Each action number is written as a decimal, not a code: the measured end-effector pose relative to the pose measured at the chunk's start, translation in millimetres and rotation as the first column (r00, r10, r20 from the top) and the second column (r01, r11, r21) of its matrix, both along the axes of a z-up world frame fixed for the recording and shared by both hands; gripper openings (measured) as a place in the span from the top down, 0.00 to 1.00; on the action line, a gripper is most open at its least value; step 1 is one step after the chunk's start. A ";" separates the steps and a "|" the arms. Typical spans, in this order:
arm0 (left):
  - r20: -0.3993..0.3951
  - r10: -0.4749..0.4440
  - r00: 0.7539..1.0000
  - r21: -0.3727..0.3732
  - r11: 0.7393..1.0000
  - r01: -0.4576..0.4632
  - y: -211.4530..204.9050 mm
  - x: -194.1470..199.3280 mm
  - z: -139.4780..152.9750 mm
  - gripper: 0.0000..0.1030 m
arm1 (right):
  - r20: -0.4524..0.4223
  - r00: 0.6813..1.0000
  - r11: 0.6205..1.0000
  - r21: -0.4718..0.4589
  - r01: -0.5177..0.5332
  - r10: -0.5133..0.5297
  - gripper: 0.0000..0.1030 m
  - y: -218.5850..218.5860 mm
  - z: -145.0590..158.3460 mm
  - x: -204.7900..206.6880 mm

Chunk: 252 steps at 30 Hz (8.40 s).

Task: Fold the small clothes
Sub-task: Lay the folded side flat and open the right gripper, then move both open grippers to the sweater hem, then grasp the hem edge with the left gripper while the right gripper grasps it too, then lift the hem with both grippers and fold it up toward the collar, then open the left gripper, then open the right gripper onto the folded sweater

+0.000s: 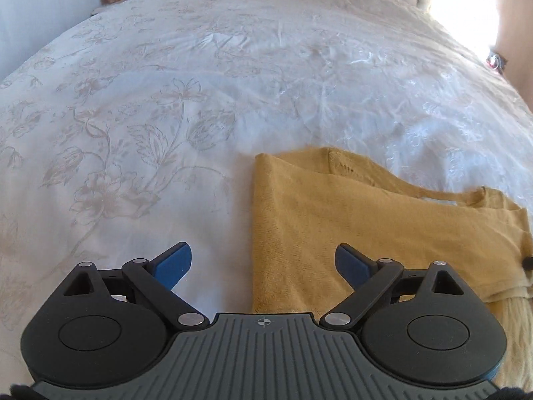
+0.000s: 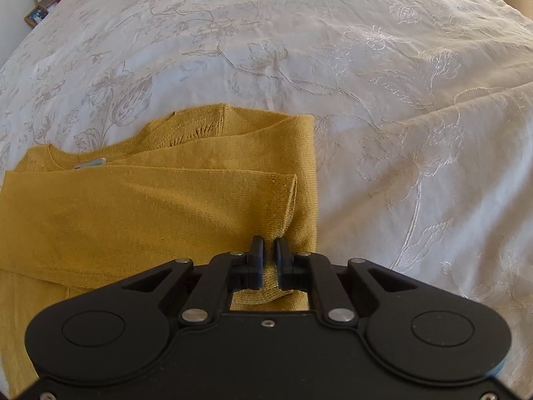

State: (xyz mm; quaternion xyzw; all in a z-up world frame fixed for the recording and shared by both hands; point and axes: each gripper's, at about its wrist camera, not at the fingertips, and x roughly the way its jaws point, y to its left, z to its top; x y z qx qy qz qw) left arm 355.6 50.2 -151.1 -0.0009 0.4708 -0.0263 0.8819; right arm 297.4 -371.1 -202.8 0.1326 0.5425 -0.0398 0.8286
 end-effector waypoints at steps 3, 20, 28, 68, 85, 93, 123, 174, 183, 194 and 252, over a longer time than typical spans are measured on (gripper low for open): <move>-0.121 0.021 0.992 0.105 0.994 -0.008 2.2 15.6 -26.6 0.07 | 0.008 1.000 1.000 -0.010 0.020 -0.020 0.76 -5.5 0.9 -2.1; -0.074 -0.118 0.990 -0.010 0.993 0.117 -48.2 34.1 -19.8 0.07 | 0.165 0.963 0.977 -0.041 -0.211 0.215 0.20 69.9 18.2 21.3; -0.111 -0.139 0.984 -0.028 0.990 0.136 -25.4 42.4 -45.1 0.00 | 0.058 0.992 0.993 -0.033 -0.114 0.116 0.12 34.1 -16.9 18.2; -0.281 0.009 0.960 0.011 1.000 -0.007 -2.5 -168.2 -43.4 0.00 | 0.006 0.996 0.996 0.018 -0.085 0.085 0.07 -19.7 -16.0 -167.4; -0.245 -0.132 0.961 -0.057 0.991 0.122 12.4 -221.2 -54.5 0.00 | 0.083 0.996 0.997 0.072 0.013 -0.019 0.07 -7.0 7.5 -244.9; -0.268 -0.246 0.931 -0.059 0.969 0.239 8.1 -251.4 -61.0 0.00 | 0.068 0.996 0.994 0.098 0.046 -0.053 0.07 15.2 7.8 -282.5; -0.180 -0.227 0.957 -0.083 0.973 0.215 39.7 -279.5 -48.5 0.25 | 0.022 0.999 0.983 0.181 0.032 -0.036 0.24 46.4 -17.2 -313.5; -0.083 -0.065 0.994 -0.279 0.960 0.039 45.7 -225.6 19.2 0.36 | 0.233 0.965 0.917 0.398 0.018 -0.121 0.87 -0.8 60.7 -187.4; -0.125 -0.019 0.992 -0.318 0.948 -0.022 49.6 -267.1 0.6 0.35 | 0.210 0.970 0.924 0.381 0.030 -0.118 0.87 4.6 55.6 -200.5; -0.153 -0.161 0.975 -0.355 0.930 0.098 22.0 -253.3 -11.2 0.95 | 0.217 0.968 0.929 0.367 0.037 -0.125 0.87 5.0 55.9 -213.9; -0.049 -0.349 0.936 0.005 0.937 0.350 -25.7 64.5 -2.0 0.45 | 0.174 0.947 0.902 0.390 0.185 -0.269 0.81 -55.6 28.8 -11.4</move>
